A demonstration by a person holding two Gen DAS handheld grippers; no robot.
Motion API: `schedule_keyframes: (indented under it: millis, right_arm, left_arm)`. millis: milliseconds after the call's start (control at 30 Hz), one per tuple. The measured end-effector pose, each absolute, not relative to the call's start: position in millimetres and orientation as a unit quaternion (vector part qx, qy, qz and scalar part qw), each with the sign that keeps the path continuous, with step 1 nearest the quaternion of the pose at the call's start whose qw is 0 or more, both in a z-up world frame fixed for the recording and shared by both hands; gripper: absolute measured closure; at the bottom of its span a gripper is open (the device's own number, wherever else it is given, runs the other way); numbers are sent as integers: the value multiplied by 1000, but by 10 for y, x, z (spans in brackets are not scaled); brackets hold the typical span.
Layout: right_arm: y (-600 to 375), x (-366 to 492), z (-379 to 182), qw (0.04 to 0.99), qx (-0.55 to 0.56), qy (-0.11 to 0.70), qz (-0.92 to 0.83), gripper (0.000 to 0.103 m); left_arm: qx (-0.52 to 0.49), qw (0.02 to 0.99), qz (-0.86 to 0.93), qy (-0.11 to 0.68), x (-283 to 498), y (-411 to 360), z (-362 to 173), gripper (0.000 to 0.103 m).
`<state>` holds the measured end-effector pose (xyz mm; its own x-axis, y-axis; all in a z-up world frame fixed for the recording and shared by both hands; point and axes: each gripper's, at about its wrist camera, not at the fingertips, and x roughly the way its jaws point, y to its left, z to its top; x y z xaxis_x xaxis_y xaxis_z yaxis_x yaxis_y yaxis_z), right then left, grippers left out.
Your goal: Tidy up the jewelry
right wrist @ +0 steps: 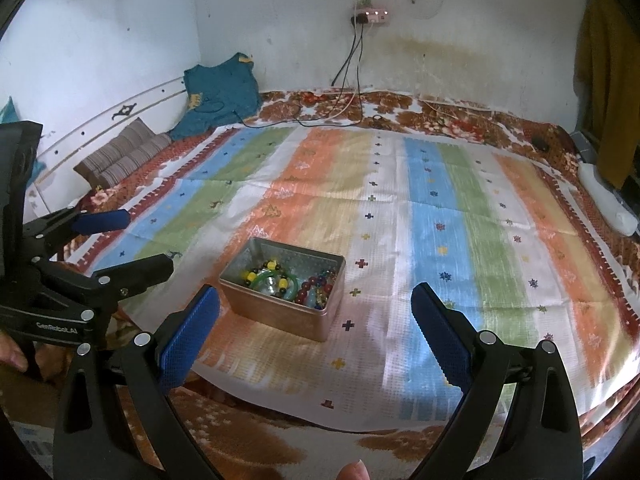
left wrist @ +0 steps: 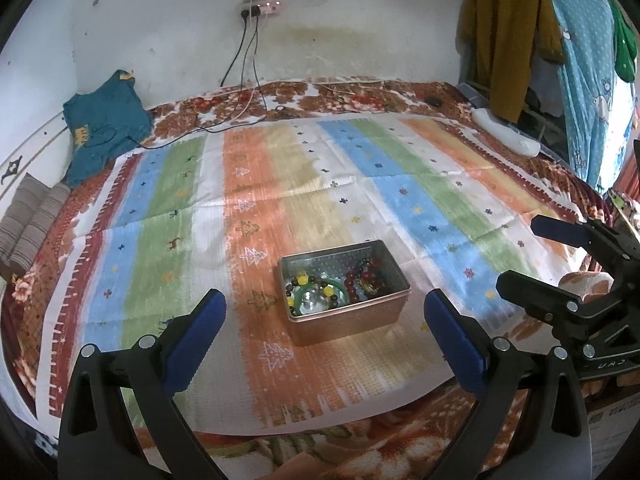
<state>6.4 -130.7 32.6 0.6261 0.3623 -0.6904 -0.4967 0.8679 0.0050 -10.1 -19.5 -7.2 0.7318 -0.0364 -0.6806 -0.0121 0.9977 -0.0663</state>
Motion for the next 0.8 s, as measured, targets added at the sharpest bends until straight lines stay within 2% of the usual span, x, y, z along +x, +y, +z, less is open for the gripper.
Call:
schedule_keyframes:
  millis: [800]
  right_arm:
    - [-1330, 35, 337, 898, -88, 353, 247, 6]
  left_arm:
    - [-35, 936, -14, 350, -121, -207, 6, 6]
